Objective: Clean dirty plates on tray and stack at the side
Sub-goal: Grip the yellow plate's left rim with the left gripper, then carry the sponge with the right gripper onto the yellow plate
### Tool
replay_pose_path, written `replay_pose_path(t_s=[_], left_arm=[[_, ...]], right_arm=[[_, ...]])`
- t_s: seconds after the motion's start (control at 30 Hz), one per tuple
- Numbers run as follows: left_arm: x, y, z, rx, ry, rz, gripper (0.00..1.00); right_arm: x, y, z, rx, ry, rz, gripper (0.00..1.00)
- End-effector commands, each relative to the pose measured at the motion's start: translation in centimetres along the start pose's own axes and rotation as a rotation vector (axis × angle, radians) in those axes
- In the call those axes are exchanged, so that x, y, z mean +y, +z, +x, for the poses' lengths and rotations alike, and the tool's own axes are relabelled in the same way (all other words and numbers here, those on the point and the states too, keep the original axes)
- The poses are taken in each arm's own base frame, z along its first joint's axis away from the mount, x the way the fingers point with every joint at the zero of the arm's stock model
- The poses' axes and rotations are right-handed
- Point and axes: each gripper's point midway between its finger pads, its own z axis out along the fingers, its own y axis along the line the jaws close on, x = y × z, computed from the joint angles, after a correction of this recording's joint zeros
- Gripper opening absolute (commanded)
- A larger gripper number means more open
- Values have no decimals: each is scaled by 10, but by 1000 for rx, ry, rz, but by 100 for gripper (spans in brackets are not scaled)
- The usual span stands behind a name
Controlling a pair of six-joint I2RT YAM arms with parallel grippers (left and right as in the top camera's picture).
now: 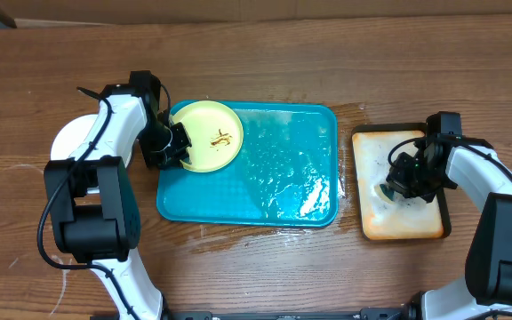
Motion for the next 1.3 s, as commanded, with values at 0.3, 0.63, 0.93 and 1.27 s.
replay_pose_path(t_s=[0.3,0.63,0.93,1.27], left_arm=[[11,5,-3,4,-175,-26,62],[21,14,-5,-24,-290,-63,61],[29,35,-4,-38,-341,-50,31],[34,40,-14,-101,-190,-104,4]], right_arm=[[-14,24,30,115,20,43,4],[-14,24,30,117,17,41,4],[-14,24,31,120,18,42,4],[-14,24,31,118,18,41,4]])
